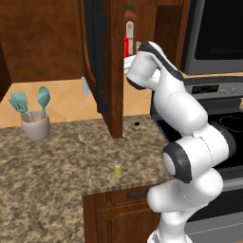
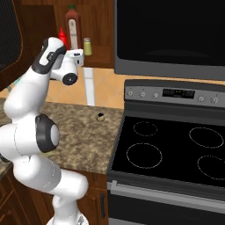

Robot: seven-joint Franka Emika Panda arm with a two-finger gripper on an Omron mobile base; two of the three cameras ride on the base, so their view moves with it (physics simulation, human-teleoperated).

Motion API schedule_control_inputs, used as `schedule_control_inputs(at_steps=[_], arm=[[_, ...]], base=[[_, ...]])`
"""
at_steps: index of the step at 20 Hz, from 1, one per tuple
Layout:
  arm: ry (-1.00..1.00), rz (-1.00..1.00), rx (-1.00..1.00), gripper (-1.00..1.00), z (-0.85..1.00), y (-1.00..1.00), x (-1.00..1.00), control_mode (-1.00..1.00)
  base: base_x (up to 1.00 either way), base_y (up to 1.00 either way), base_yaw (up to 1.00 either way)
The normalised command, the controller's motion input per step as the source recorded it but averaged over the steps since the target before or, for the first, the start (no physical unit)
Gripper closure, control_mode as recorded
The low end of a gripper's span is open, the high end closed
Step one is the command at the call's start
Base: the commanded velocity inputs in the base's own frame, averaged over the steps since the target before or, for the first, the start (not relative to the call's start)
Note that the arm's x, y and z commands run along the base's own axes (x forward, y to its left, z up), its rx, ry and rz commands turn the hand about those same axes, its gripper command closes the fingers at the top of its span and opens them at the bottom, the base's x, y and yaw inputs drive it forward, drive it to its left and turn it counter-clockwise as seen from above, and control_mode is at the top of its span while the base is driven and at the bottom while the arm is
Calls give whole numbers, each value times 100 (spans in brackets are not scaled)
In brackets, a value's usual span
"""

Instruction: Put the shaker and condiment bottle from the counter next to their counterparts in the cabinet.

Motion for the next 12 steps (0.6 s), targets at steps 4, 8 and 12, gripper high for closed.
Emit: schedule_control_inputs(at_steps=[4, 8, 12], arm=[[-5, 0, 0, -100, -16, 0, 0, -100], [-4, 0, 0, -100, -18, -1, -52, -100], [-3, 1, 0, -100, -9, -10, -90, -100]], base=[[0, 0, 0], [0, 0, 0], [0, 0, 0]])
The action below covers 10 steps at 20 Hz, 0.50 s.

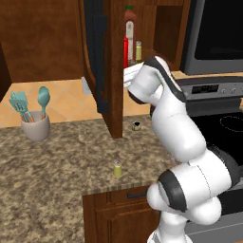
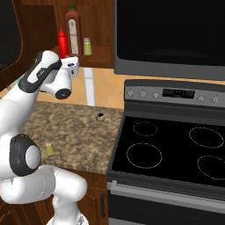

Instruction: Put the shaker and condiment bottle from the counter next to their counterparts in the cabinet.

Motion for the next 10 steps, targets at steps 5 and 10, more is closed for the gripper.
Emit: schedule_control_inputs(at_steps=[5, 10], arm=[[0, 7, 0, -100, -31, -44, -86, -100], [0, 42, 0, -100, -64, -47, -56, -100]], base=[[0, 0, 0], [0, 0, 0]])
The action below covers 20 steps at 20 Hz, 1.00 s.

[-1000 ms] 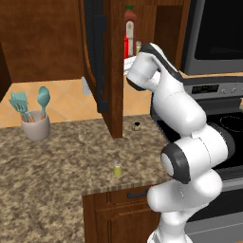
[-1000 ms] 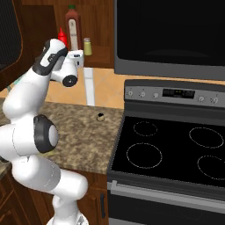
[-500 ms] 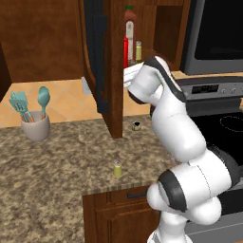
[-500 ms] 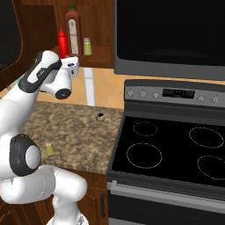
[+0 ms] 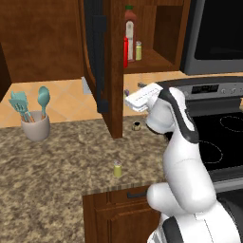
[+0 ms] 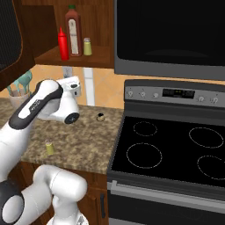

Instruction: Put the shaker and condiment bottle from the counter next to their counterparts in the cabinet.

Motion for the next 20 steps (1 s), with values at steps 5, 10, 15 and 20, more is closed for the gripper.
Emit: schedule_control_inputs(at_steps=[5, 10, 15, 20], arm=[[1, 64, 4, -100, -67, -8, -7, -100], [7, 26, 9, -100, -23, 1, 0, -100], [15, 21, 1, -100, -66, 3, -24, -100], [17, 56, -2, -100, -99, 15, -52, -100]], base=[[0, 0, 0], [0, 0, 0], [0, 0, 0], [0, 0, 0]])
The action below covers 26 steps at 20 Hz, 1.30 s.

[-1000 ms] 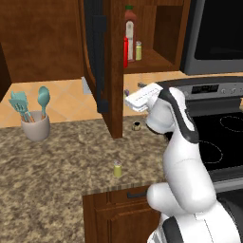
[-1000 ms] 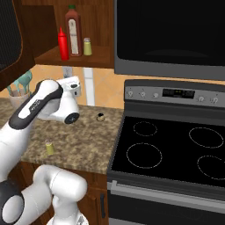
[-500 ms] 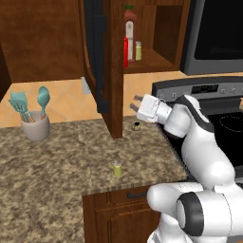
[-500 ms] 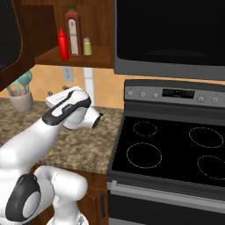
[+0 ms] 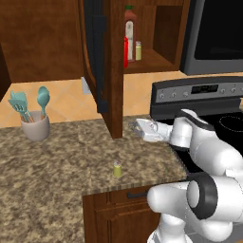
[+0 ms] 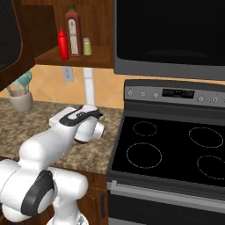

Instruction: Put the shaker and condiment bottle from the counter next to their counterparts in the cabinet.

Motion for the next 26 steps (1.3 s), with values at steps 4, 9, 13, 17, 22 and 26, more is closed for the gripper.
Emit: schedule_control_inputs(at_steps=[4, 9, 13, 17, 22, 26], arm=[[7, 49, -2, -100, -76, 33, -38, -100], [0, 17, 0, -100, -14, 43, -12, -100], [-1, 3, -29, -100, -36, 8, -28, -100], [-1, 2, -49, -100, -71, 0, -35, -100], [-12, 0, -20, -100, -9, 5, -19, -100], [-29, 6, -14, -100, -23, 18, -25, -100]], base=[[0, 0, 0], [0, 0, 0], [0, 0, 0], [0, 0, 0], [0, 0, 0], [0, 0, 0]])
